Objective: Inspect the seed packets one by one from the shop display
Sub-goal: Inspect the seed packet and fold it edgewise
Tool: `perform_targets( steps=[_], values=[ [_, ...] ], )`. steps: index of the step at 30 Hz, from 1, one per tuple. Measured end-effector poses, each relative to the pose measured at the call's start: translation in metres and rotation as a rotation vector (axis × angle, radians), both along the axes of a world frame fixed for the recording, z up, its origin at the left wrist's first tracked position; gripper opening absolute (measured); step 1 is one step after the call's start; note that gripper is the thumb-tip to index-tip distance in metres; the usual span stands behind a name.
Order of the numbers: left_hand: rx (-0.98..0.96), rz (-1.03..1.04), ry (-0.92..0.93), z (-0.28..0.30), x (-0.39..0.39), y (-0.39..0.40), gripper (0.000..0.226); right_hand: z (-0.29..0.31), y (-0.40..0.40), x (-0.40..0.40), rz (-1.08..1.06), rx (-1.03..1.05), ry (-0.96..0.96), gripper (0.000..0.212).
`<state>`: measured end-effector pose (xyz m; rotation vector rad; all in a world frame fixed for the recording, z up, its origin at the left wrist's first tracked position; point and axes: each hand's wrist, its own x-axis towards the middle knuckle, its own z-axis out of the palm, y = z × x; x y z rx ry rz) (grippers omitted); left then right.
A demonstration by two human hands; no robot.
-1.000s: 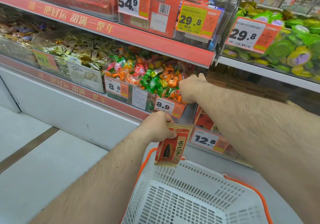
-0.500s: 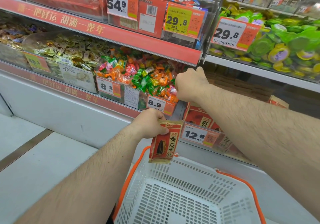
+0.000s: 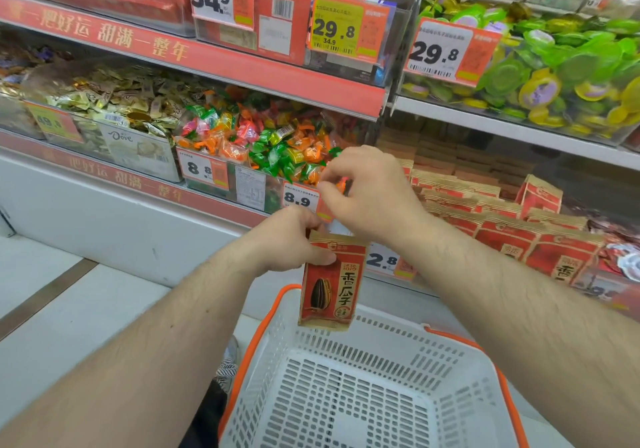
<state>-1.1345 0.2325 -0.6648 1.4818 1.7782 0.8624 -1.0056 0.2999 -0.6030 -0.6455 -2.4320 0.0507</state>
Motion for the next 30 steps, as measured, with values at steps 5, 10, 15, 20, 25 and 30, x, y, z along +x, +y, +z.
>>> perform_targets(
  steps=[5,10,15,20,25,30],
  values=[
    [0.059,-0.072,-0.252,0.005,0.025,-0.007,0.016,-0.013,-0.008,0.057,-0.122,-0.316,0.323,0.007],
    [0.088,-0.027,-0.410,0.006,0.055,-0.001,0.016,-0.027,-0.002,0.107,-0.208,-0.905,0.295,0.022],
    [0.076,0.017,-0.562,0.004,0.080,0.008,0.014,-0.039,-0.008,0.137,-0.145,-0.971,0.330,0.018],
    [0.199,-0.039,-0.501,0.002,0.089,0.003,0.010,-0.043,-0.013,0.160,-0.135,-0.911,0.304,0.016],
    [0.327,-0.063,-0.380,0.002,0.100,-0.002,0.013,-0.048,-0.018,0.173,-0.182,-0.792,0.303,0.024],
    [0.381,-0.082,-0.396,0.000,0.106,-0.012,0.017,-0.048,-0.022,0.177,-0.173,-0.735,0.325,0.031]
  ],
)
